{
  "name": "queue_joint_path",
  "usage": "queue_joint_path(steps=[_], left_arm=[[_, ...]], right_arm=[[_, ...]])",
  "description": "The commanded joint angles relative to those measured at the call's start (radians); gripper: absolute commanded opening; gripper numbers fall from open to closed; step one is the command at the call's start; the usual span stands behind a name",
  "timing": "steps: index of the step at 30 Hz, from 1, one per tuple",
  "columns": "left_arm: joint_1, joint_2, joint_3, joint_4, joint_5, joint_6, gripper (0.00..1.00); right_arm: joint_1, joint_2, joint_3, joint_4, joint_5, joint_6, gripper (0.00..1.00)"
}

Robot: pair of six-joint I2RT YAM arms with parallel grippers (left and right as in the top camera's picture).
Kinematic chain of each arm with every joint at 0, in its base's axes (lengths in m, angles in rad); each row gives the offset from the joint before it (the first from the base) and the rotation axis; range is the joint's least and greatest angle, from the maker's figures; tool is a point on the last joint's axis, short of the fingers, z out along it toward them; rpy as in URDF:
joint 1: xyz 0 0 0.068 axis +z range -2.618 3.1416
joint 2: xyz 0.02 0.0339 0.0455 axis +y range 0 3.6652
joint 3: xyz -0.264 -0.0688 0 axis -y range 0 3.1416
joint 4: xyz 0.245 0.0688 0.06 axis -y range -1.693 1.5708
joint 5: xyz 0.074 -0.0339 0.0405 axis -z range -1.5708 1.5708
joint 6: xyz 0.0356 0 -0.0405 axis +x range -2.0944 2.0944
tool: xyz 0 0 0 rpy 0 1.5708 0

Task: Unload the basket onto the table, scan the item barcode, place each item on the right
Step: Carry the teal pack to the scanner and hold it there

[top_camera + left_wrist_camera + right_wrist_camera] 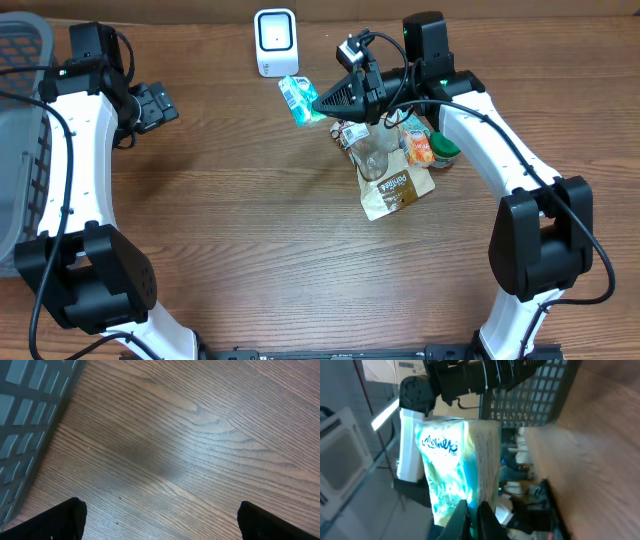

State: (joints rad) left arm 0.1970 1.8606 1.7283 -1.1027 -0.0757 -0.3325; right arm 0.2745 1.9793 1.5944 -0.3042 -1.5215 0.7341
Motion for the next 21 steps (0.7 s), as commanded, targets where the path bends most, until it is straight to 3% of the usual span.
queue_joint_path(steps=[1, 6, 15, 21], left_arm=[[-0.001, -0.015, -0.007, 0.000, -0.009, 0.022, 1.00], [-0.001, -0.015, -0.007, 0.000, -0.009, 0.022, 1.00], [-0.001, -0.015, -0.007, 0.000, -0.009, 0.022, 0.99], [-0.001, -0.015, -0.007, 0.000, -0.009, 0.022, 1.00]], right_arm=[[-0.006, -0.016, 0.014, 0.042, -0.038, 0.134, 0.04], [0.009, -0.016, 0.013, 0.039, 0.010, 0.039, 0.04], [0.056, -0.015, 0.013, 0.021, 0.287, -0.048, 0.04], [0.089, -0.015, 0.013, -0.229, 0.628, -0.211, 0.04]])
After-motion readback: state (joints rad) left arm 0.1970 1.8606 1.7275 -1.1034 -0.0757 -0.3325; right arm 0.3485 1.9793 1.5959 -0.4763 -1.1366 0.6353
